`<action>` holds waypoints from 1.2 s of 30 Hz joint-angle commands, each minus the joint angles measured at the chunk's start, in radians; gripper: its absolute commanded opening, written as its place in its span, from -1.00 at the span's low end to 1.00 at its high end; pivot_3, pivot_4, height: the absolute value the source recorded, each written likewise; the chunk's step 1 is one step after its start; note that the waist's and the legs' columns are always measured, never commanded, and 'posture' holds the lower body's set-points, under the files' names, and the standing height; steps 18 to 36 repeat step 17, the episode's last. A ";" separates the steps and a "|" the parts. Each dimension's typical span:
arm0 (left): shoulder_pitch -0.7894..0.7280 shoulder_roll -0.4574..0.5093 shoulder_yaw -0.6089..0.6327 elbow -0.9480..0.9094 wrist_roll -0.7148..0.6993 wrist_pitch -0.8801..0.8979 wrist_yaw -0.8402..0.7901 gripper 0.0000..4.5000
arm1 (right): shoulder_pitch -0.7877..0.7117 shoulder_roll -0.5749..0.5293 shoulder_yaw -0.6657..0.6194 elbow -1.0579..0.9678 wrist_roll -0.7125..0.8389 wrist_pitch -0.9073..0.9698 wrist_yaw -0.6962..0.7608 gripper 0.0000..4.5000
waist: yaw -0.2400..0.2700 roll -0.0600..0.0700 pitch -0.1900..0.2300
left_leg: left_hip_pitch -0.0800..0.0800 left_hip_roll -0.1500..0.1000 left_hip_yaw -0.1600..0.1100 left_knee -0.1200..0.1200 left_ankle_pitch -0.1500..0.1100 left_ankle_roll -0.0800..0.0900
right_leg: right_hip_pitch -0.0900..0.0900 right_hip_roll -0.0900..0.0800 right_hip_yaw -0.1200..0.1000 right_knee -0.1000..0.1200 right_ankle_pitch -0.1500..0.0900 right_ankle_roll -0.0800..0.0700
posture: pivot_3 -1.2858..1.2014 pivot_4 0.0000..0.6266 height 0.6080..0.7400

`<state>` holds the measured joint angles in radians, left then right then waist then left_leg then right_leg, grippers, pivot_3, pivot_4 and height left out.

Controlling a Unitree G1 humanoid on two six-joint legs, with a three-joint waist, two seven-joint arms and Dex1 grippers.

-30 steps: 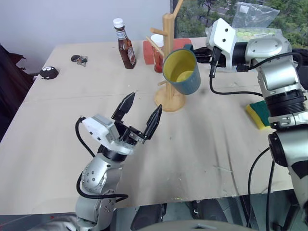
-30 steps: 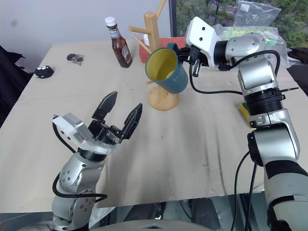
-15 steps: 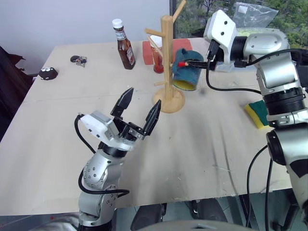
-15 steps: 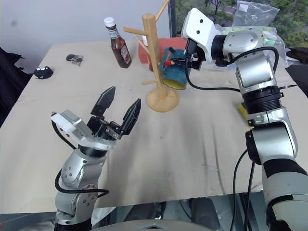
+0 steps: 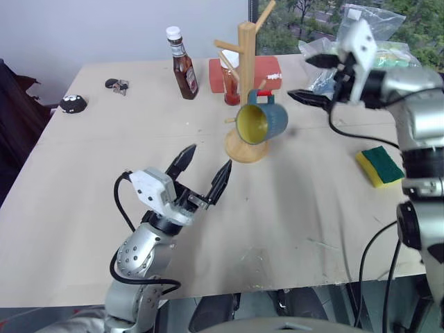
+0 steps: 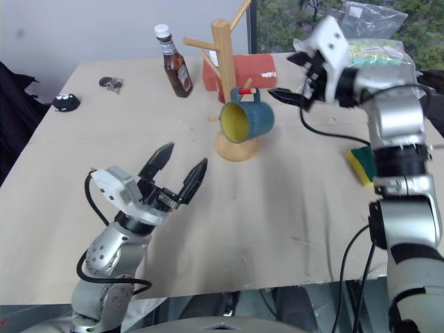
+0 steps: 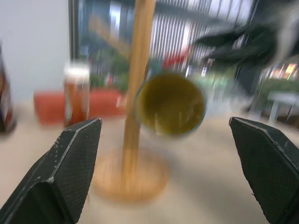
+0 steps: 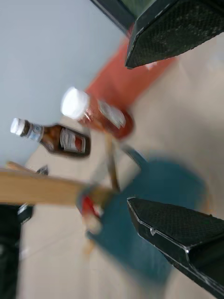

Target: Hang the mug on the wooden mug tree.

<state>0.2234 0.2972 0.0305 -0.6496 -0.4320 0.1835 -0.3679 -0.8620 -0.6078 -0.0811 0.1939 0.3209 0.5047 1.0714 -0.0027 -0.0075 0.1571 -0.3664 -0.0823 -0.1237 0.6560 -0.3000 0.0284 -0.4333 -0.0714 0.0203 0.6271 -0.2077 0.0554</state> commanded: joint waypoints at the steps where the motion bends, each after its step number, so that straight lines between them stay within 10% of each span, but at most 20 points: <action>1: 0.052 0.049 0.033 -0.037 0.029 0.053 0.011 1.00 | 0.192 0.007 -0.099 -0.174 0.108 0.051 -0.033 0.98 | 0.004 0.000 0.000 | 0.000 0.000 -0.001 0.000 0.000 0.000 | 0.000 0.000 0.000 0.000 0.000 0.000 | 0.03 -0.52 1.00; 13: 0.271 0.095 -0.010 0.013 0.106 0.030 -0.060 1.00 | 0.872 0.193 -0.065 -0.425 0.057 -0.208 -0.197 0.98 | 0.010 0.001 -0.001 | 0.006 0.000 0.005 0.002 0.000 0.000 | 0.003 0.001 0.003 0.004 0.001 0.001 | 0.03 -0.52 1.00; 36: 0.290 0.095 0.001 0.025 0.130 0.012 -0.059 1.00 | 0.916 0.186 -0.050 -0.402 0.040 -0.276 -0.204 0.98 | 0.010 0.001 -0.001 | 0.007 0.001 0.004 0.006 -0.001 0.003 | 0.006 0.002 0.001 0.004 0.001 0.001 | 0.03 -0.52 1.00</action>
